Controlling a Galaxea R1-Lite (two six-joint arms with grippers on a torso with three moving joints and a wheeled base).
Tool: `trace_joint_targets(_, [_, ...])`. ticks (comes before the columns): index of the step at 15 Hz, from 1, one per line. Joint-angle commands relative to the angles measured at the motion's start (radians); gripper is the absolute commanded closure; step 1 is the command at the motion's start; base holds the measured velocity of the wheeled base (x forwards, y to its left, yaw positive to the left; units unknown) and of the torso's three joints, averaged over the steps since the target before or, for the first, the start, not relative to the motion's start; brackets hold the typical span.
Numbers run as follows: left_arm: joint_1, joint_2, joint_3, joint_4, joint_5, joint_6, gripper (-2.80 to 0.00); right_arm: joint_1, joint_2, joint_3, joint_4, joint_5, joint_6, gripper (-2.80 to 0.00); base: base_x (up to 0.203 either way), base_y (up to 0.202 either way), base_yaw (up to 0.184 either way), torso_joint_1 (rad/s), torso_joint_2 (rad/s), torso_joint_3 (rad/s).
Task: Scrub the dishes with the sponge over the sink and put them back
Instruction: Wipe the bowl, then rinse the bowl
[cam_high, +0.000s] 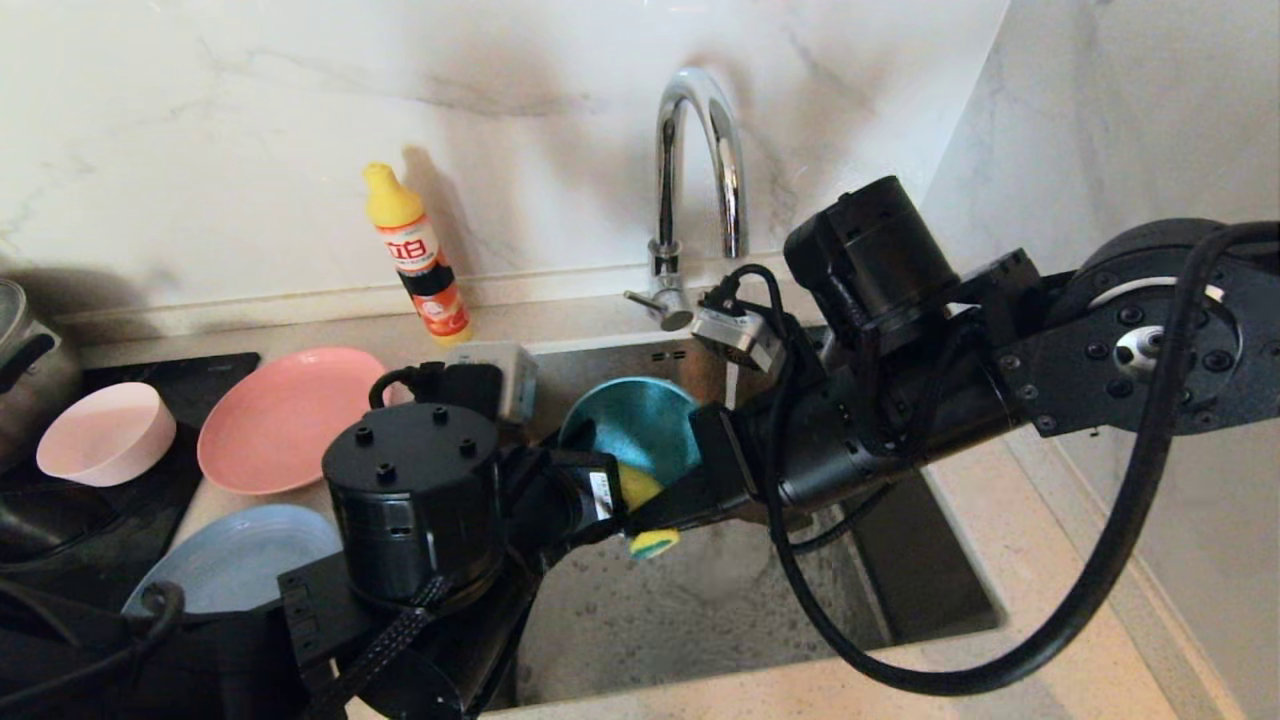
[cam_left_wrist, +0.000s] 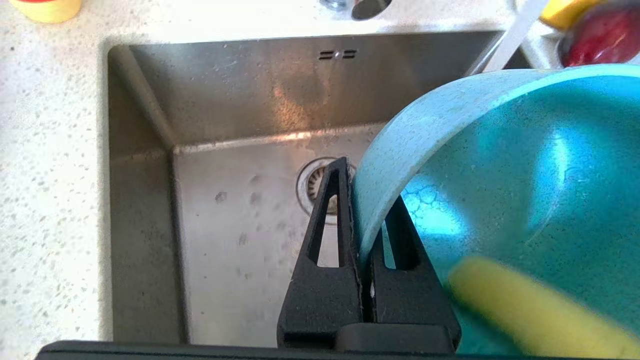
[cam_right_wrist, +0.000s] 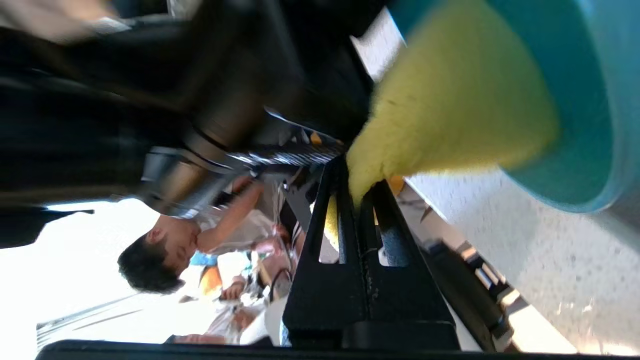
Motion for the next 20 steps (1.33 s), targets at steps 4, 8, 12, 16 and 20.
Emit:
trace_joint_targets(4, [-0.002,0.005,0.012,-0.004,0.002,-0.006,0.00,-0.068,-0.056,-0.031,0.002,-0.014,0.005,0.00,0.000,0.000,0.000,0.000,0.00,0.000])
trace_joint_targets(8, [0.002,0.002,0.003,-0.001,0.002,-0.005,0.00,-0.143,-0.138,0.030,0.020,-0.015,0.000,0.00,0.000,0.000,0.000,0.000,0.00,0.000])
trace_joint_targets(12, [0.010,0.013,-0.003,0.002,0.001,-0.007,0.00,-0.244,-0.232,0.156,0.014,-0.009,-0.006,0.00,0.000,0.000,0.000,0.000,0.00,0.000])
trace_joint_targets(16, [0.061,0.068,-0.095,0.048,-0.002,-0.014,0.00,-0.355,-0.324,0.260,0.014,0.017,-0.008,0.00,0.000,0.000,0.000,0.000,0.00,0.000])
trace_joint_targets(20, [0.098,0.097,-0.339,0.434,-0.059,-0.100,0.00,-0.415,-0.465,0.388,0.016,0.046,-0.009,0.00,0.000,0.000,0.000,0.000,0.00,0.000])
